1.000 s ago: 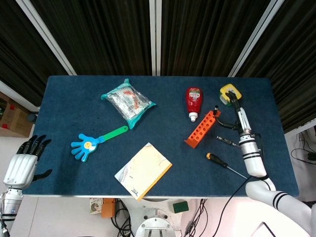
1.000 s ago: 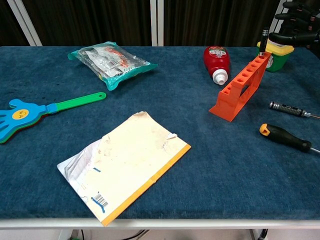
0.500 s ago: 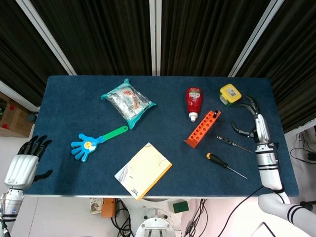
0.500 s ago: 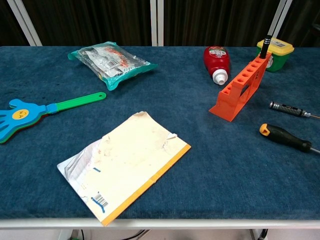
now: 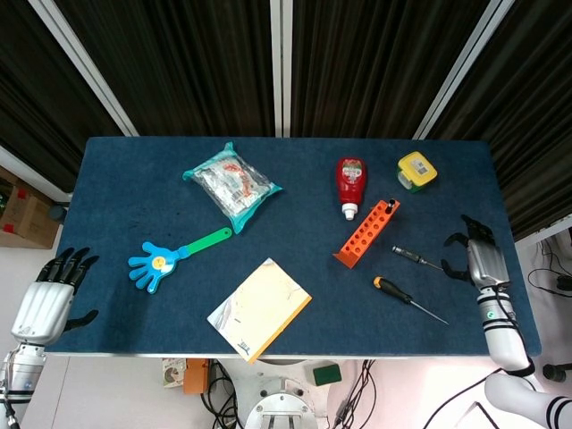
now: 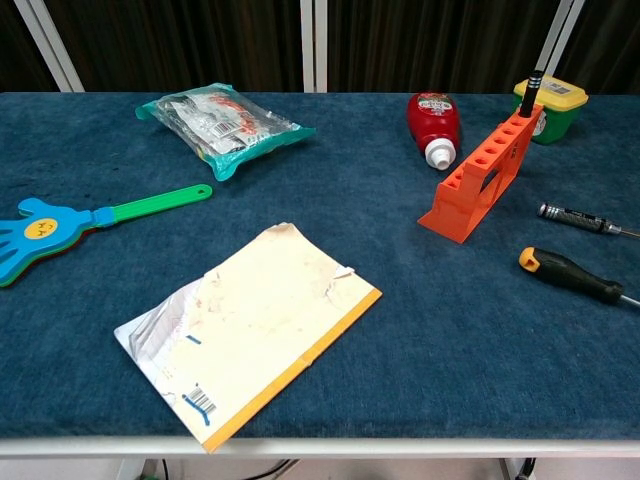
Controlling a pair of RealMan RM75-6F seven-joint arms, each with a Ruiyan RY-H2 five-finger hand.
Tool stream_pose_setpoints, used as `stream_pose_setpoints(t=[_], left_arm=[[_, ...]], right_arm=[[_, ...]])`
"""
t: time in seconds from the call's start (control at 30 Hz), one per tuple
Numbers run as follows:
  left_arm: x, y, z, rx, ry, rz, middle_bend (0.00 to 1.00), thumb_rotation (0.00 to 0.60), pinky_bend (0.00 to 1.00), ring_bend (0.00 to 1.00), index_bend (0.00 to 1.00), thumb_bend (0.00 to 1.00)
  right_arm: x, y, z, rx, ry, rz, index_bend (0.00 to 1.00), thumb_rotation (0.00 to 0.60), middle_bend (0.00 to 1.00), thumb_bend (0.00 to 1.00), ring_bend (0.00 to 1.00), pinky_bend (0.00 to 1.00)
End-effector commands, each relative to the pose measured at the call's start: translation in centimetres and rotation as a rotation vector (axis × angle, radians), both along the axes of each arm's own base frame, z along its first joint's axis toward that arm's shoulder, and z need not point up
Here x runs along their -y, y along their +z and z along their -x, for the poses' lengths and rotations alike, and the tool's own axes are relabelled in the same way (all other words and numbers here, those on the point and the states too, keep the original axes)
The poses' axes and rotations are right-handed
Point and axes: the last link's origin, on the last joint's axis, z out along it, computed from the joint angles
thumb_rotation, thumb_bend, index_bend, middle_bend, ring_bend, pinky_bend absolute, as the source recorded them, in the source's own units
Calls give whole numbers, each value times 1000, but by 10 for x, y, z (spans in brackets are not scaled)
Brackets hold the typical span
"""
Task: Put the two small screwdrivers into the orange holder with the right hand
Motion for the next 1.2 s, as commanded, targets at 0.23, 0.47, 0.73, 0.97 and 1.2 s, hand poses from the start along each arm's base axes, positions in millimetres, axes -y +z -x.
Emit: stream_pose_setpoints(t=[0.23,0.47,0.73,0.97,1.2], left_arm=[[0,1,1,5,5,2,84,600,182,41,154,53],[0,3,2,15,3,-1,85,600,182,41,155,52],[0,4,2,17,-1,0,84,600,182,41,155,53],[0,2,2,16,-1,7,84,600,182,41,155,53],[-1,3,2,15,3,7,84,600,182,41,155,53]], right_arm=[[17,-31,-18,33,-31,-43,421,600,5,309,0,0],[29,-50,-26,23,-44,-66,403,600,1,307,0,0],[30,-64,-36,27,-35,-88,402,600,0,308,0,0],[32,-68,-41,22,-34,-92,404,600,0,340,0,0],[32,-74,-40,7,-41,-114,442,600,0,376,0,0]])
